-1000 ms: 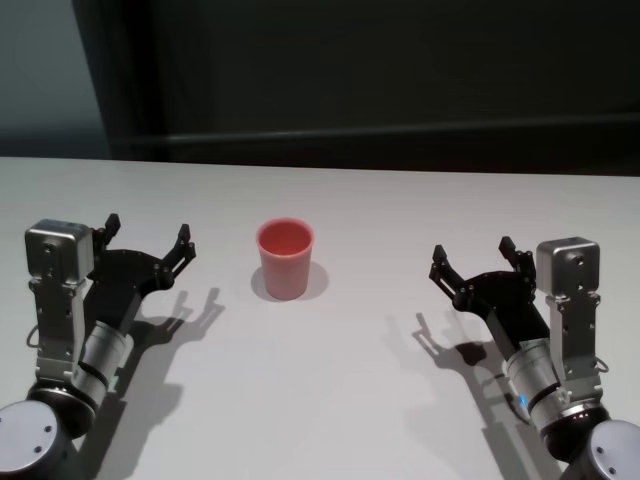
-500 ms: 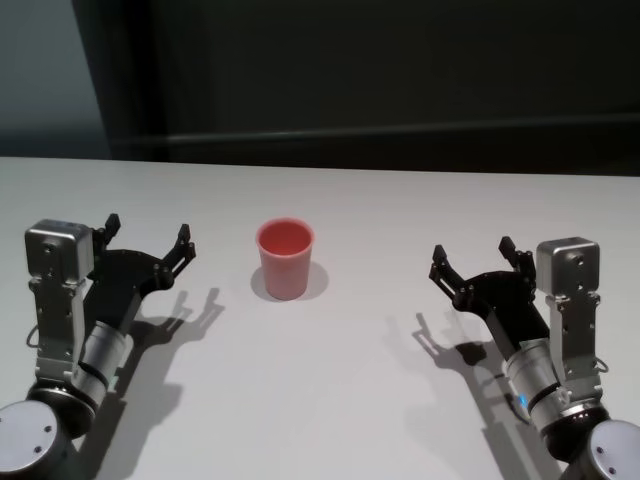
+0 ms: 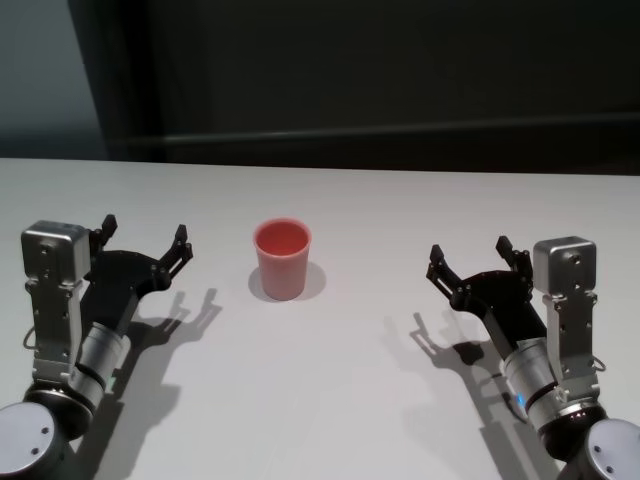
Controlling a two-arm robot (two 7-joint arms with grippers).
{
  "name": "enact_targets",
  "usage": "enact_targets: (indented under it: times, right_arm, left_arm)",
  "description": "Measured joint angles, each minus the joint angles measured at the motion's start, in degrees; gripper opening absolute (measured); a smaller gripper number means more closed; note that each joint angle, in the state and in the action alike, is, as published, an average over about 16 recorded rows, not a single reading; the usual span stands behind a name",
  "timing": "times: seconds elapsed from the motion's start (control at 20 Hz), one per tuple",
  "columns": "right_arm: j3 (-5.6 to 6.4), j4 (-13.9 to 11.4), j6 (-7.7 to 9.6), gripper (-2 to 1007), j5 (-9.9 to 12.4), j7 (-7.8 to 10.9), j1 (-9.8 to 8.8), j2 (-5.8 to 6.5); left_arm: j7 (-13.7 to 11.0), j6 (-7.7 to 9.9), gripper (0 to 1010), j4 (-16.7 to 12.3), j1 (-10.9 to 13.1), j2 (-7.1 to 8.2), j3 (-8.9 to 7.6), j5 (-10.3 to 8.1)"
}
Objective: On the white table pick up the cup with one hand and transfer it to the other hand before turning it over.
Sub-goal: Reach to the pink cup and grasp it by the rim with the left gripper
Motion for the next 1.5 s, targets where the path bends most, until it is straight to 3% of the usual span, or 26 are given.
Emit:
enact_targets:
  times: [1.5]
  right_arm:
    - [0.0,0.0,0.0,1002,0.0,0.0,0.0,0.0]
  left_arm:
    - [0.0,0.0,1000,0.0,0.0,0.0,0.0,0.0]
